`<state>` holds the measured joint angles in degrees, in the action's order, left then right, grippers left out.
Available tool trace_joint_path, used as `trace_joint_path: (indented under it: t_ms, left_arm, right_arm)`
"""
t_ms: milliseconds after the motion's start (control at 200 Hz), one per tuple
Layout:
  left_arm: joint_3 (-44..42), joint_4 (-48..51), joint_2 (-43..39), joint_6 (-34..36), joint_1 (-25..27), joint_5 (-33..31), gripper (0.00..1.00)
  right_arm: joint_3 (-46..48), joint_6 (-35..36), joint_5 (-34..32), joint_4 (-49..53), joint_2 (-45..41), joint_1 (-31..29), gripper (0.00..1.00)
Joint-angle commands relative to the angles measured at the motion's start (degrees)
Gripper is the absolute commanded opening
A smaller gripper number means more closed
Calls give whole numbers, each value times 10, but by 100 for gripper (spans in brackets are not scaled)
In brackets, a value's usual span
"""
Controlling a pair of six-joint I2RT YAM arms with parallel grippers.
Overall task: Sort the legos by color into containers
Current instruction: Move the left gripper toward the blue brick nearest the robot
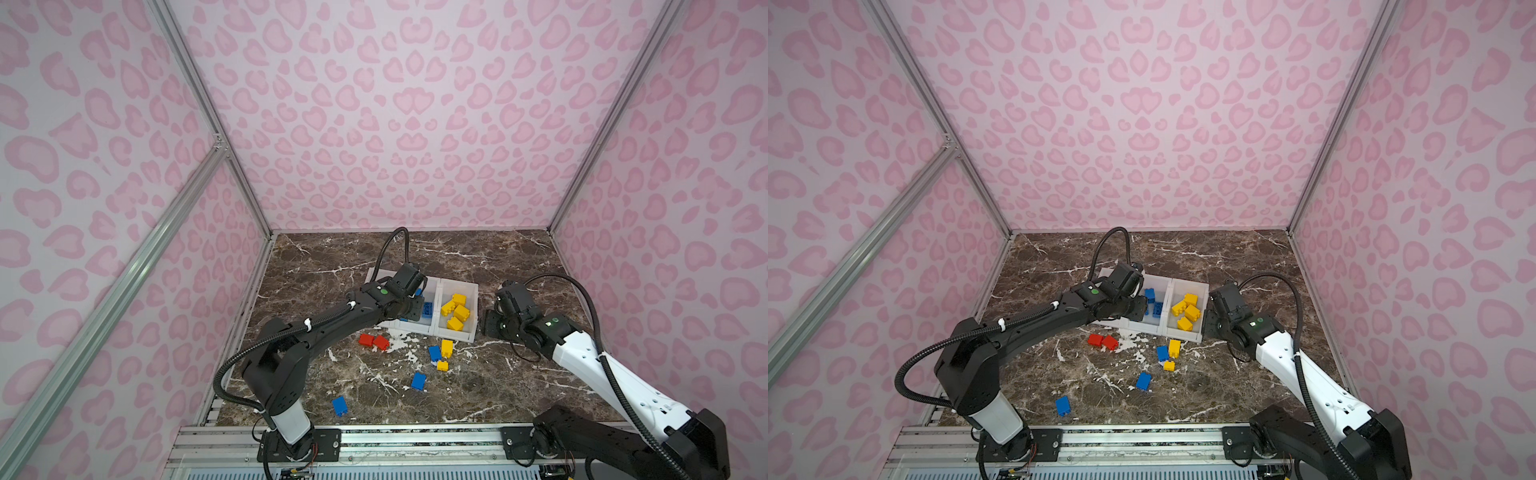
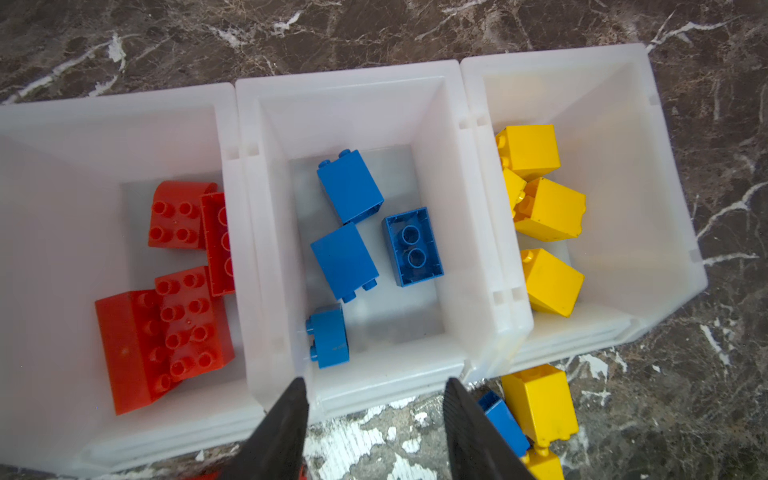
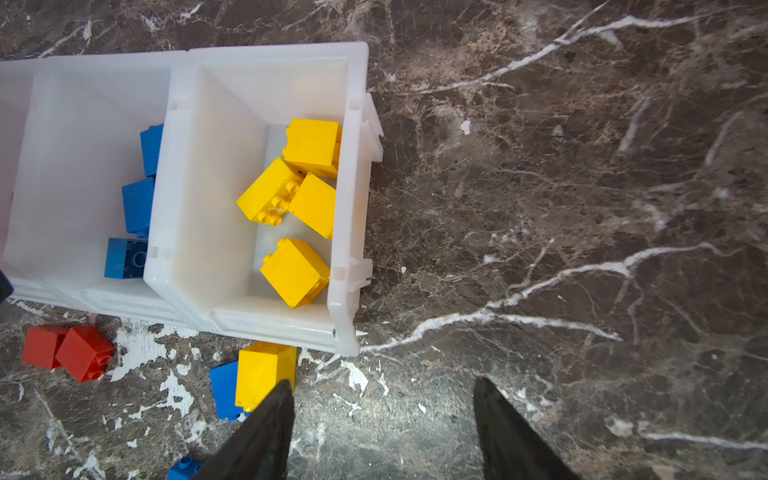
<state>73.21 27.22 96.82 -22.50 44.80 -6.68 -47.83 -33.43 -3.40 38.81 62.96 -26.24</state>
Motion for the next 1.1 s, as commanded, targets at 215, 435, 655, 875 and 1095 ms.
trace_joint_path:
  t_ms: [215, 435, 655, 875, 1095]
  left_arm:
    - [-59, -23, -71, -27, -1, -17, 55]
    - [-125, -13, -145, -43, -10, -39, 56]
    - [-193, 12, -220, -69, -20, -64, 56]
    - [-270, 70, -295, -155, -21, -87, 57]
    - [-343, 156, -385, -263, -17, -99, 61]
  right_arm:
    - [10, -7, 1, -9, 5, 0, 69]
    - [17, -14, 10, -9, 9, -3, 69]
    - [21, -17, 9, -15, 18, -18, 69]
    - [25, -23, 10, -27, 24, -30, 69]
    - [31, -24, 12, -33, 30, -37, 69]
